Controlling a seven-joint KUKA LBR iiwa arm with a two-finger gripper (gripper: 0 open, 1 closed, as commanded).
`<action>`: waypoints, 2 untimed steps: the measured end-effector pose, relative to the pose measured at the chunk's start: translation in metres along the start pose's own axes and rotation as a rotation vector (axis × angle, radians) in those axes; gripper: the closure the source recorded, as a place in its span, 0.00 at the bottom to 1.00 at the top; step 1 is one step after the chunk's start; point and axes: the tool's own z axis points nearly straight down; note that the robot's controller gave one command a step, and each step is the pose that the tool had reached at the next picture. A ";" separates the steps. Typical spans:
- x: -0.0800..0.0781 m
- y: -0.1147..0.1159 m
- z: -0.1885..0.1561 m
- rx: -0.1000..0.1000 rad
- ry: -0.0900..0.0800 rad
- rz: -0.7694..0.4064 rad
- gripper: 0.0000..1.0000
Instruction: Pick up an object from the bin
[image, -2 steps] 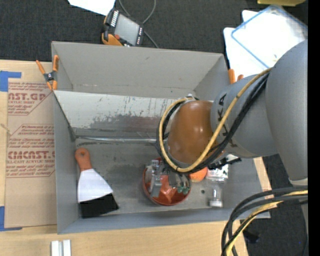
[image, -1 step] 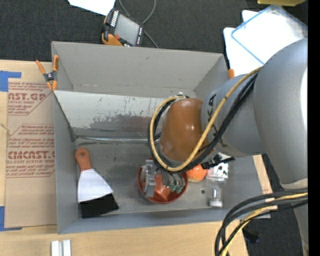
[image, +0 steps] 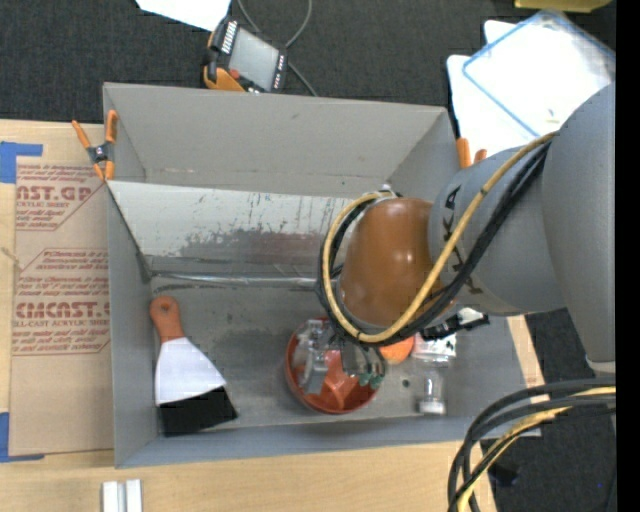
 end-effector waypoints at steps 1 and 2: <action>-0.015 0.015 -0.002 0.002 0.006 0.013 1.00; -0.004 -0.009 0.030 -0.001 -0.004 0.010 0.00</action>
Offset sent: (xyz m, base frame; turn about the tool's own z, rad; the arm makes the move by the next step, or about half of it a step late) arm 0.0010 -0.0099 -0.0355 0.0105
